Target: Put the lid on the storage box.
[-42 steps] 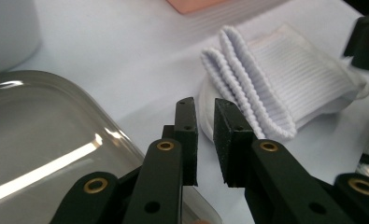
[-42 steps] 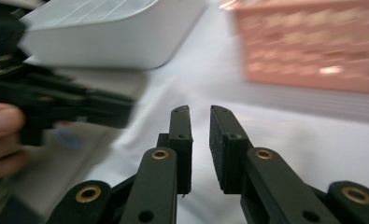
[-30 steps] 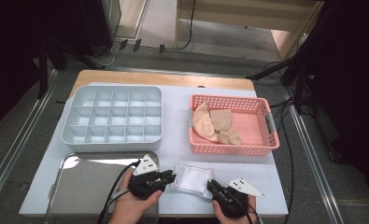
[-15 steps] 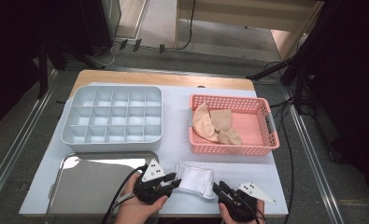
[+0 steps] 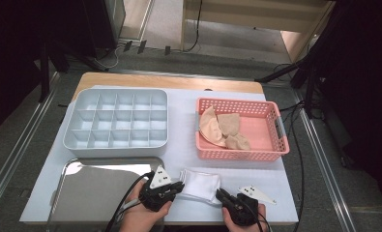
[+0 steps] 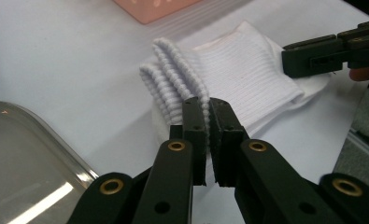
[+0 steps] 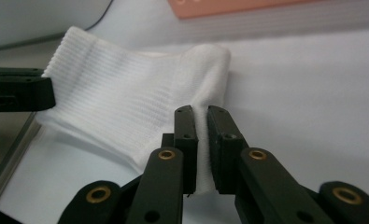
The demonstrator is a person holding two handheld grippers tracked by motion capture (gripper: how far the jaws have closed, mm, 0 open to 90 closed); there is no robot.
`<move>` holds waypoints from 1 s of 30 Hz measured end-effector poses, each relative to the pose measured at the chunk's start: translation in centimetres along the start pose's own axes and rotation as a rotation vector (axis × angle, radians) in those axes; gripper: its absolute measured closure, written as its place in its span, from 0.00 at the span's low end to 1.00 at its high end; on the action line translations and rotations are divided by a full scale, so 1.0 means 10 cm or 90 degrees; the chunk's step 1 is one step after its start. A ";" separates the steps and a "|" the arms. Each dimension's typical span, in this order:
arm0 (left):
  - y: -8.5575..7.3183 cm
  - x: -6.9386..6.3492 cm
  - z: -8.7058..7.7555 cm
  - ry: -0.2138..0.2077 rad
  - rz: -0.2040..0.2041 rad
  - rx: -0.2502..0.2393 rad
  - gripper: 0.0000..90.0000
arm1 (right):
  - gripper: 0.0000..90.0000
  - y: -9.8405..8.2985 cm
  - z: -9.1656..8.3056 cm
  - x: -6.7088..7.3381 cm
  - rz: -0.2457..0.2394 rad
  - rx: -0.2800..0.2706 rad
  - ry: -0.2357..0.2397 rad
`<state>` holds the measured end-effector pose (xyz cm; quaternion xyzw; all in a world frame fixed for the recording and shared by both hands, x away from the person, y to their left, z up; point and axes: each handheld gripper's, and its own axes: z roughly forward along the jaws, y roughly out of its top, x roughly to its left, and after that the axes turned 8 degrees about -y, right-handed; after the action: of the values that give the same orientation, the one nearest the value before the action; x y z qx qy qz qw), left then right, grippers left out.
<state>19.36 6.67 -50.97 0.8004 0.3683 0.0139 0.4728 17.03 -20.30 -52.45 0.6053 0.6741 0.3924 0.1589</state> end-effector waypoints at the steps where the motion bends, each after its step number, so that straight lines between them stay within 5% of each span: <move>1: 0.01 0.01 -0.02 -0.004 -0.007 -0.004 0.97 | 0.94 0.02 -0.01 0.00 -0.008 -0.008 -0.004; 5: 0.02 0.04 -0.03 -0.031 -0.025 -0.003 0.97 | 0.94 0.10 -0.08 -0.02 -0.025 -0.043 -0.034; 10: -0.03 0.02 0.09 -0.041 -0.031 0.019 0.96 | 0.94 0.04 0.01 -0.09 -0.021 -0.008 -0.042; 20: -0.03 0.02 0.08 -0.051 -0.038 0.018 0.94 | 0.91 0.04 0.01 -0.12 -0.021 -0.015 -0.035; 26: 0.00 0.01 0.04 -0.042 -0.045 -0.011 0.76 | 0.71 0.02 -0.15 -0.15 -0.001 -0.067 -0.031; 30: 0.05 -0.02 -0.03 -0.028 -0.042 -0.060 0.69 | 0.64 0.00 -0.15 -0.18 0.012 -0.054 -0.020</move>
<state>19.45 6.63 -50.38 0.7648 0.3828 -0.0023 0.5181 16.37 -22.51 -51.92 0.6103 0.6487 0.4123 0.1915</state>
